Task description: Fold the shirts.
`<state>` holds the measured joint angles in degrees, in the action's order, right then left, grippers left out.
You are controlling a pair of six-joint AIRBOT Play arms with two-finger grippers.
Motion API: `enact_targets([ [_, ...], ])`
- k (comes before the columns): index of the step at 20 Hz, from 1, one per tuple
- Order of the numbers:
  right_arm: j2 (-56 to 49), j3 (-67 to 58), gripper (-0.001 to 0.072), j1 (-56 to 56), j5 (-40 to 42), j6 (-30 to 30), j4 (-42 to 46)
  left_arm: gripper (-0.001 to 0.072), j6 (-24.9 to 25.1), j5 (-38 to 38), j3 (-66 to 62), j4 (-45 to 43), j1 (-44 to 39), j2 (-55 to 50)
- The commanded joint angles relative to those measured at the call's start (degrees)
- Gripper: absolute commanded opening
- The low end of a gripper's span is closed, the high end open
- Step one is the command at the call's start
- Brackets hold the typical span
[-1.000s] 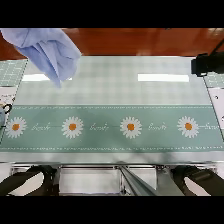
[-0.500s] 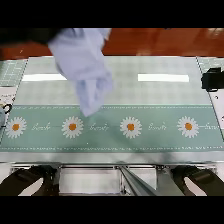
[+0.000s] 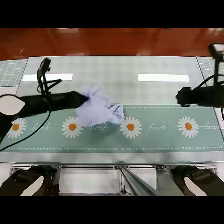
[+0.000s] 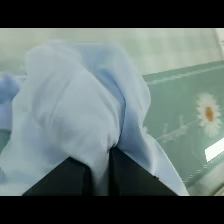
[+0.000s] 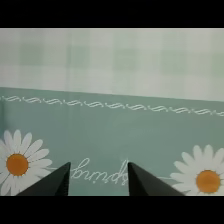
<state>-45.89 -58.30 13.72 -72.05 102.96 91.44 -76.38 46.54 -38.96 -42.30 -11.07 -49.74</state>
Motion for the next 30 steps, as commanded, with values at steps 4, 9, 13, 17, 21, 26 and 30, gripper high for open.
enact_targets([
  [4,0.0,15.7,0.0409,0.0,13.4,0.3,-12.2,0.0205,1.4,9.6,12.2,-2.6,13.6,-4.5],
  [9,0.1,7.3,0.0418,-0.3,13.3,-9.0,-20.0,0.0506,1.8,23.0,-3.8,-3.3,15.5,-5.7],
  [13,0.5,-1.9,0.0418,-13.2,6.3,-8.5,-9.9,0.0506,1.2,23.3,-20.3,-6.1,28.0,-3.5],
  [17,0.3,11.8,0.0417,-28.3,13.0,-13.8,-30.1,0.0505,-2.8,27.8,-6.4,-1.7,35.7,-5.3],
  [21,-6.8,19.9,0.0416,-26.6,16.6,-23.9,-47.1,0.0506,8.0,30.9,9.8,11.2,32.0,-12.1],
  [26,-21.7,19.8,0.0416,-17.1,18.0,-32.5,-59.6,0.0505,11.2,20.9,11.8,13.8,22.3,-18.6],
  [30,-30.2,18.4,0.0416,-11.4,18.8,-36.3,-66.5,0.0026,17.4,20.7,11.1,16.2,19.1,-18.5],
])
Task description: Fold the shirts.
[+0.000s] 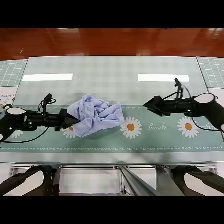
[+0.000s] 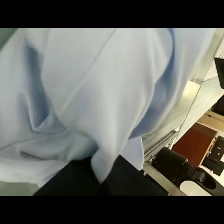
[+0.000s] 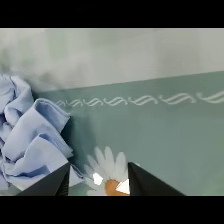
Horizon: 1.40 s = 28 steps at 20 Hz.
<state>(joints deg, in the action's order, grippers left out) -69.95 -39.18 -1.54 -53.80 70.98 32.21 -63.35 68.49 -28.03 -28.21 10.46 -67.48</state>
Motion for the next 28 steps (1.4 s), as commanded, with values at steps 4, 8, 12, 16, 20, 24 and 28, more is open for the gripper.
enact_targets([
  [4,-12.5,-6.5,0.0415,7.6,1.9,-4.4,-7.2,0.0026,4.8,-0.7,0.2,-0.9,-2.1,-0.7],
  [8,-19.3,-13.1,0.0415,11.6,-1.0,-4.6,-7.9,0.0026,4.8,-0.1,0.2,-0.3,-2.1,-0.7],
  [12,-22.9,-18.8,0.041,15.8,0.4,-4.1,-8.1,0.0027,4.8,-0.1,0.2,-0.3,-2.1,-0.7],
  [16,-26.8,-23.2,0.041,18.0,0.1,-2.6,-7.6,0.0027,4.8,-0.1,0.2,-0.3,-2.1,-0.7],
  [20,-29.2,-24.9,0.0407,20.3,-1.2,-2.3,-7.8,0.0027,4.8,-0.1,0.2,-0.2,-2.1,-0.7],
  [24,-29.1,-26.1,0.0026,21.4,-6.1,-4.1,-8.1,0.0026,4.8,-0.1,0.2,0.9,-2.1,-0.5],
  [28,-26.4,-28.9,0.0025,19.7,-8.9,-3.6,-7.7,0.0026,5.2,1.4,-2.9,1.2,-2.0,2.2],
])
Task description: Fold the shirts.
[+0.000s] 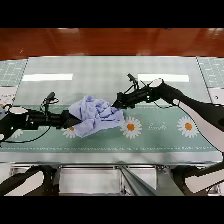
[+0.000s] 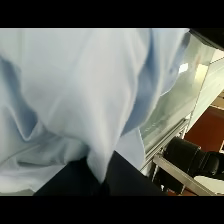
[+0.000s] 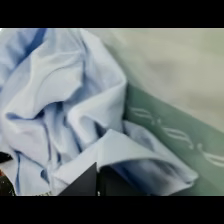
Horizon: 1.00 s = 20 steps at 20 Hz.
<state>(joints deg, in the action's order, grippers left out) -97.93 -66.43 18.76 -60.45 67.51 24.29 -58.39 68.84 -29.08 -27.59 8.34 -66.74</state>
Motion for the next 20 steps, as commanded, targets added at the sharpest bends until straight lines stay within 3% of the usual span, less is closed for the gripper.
enact_targets([
  [1,3.1,-2.3,0.0025,-1.2,-2.3,0.0,0.5,0.0027,0.2,2.1,-3.7,0.6,0.3,2.1],
  [5,11.8,-9.1,0.0025,-4.6,-3.2,5.7,11.4,0.0026,-3.1,6.7,-18.0,0.8,3.6,5.5],
  [8,20.0,-18.9,0.0025,-7.8,-4.2,11.2,21.9,0.0026,-6.4,8.8,-34.6,0.8,5.9,7.9],
  [15,38.6,-40.5,0.0025,-10.5,-4.8,17.7,41.2,0.0026,-12.0,9.4,-74.5,-1.5,8.9,9.2],
  [20,53.0,-42.1,0.0025,-10.5,-7.6,23.5,59.0,0.0026,-15.9,10.0,-80.8,-12.6,8.9,13.3],
])
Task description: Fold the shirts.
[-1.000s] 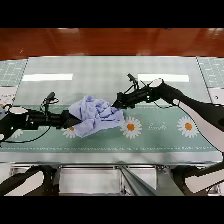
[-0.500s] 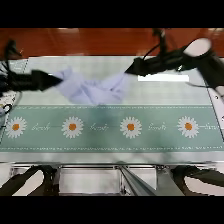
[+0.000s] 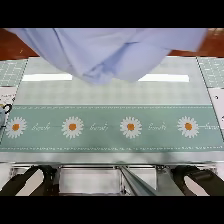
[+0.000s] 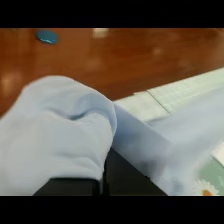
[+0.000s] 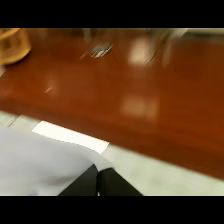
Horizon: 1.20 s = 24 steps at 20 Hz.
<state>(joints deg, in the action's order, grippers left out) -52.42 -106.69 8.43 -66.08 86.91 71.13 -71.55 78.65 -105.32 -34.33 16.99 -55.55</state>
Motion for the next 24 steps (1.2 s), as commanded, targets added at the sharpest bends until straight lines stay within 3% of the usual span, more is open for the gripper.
enact_targets([
  [1,9.8,-1.8,0.0025,-0.2,-3.3,4.2,12.7,0.0026,-2.7,0.8,-4.6,-5.8,-0.1,3.1],
  [5,16.1,-1.8,0.0025,-0.2,-11.4,6.0,15.9,0.0026,-2.7,5.0,-3.9,-7.2,-2.6,6.6],
  [8,18.3,-1.6,0.0025,-0.2,-21.5,9.2,23.7,0.0026,-4.6,7.1,1.1,-15.6,-6.5,10.4],
  [11,20.5,-0.1,0.0025,-0.2,-29.2,11.1,30.2,0.0026,-7.4,7.4,12.1,-28.2,-11.1,16.4],
  [16,23.1,12.5,0.0025,-0.2,-33.0,15.1,30.3,0.0026,-7.6,7.5,31.8,-29.1,-12.7,21.2],
  [19,23.9,30.5,0.0025,-0.2,-31.1,17.5,27.4,0.0026,-6.4,5.2,43.8,-29.2,-12.7,19.6],
  [24,16.3,56.7,0.0025,-0.2,-4.2,19.3,19.5,0.0026,-4.5,-14.1,54.6,-26.0,-12.7,7.9],
])
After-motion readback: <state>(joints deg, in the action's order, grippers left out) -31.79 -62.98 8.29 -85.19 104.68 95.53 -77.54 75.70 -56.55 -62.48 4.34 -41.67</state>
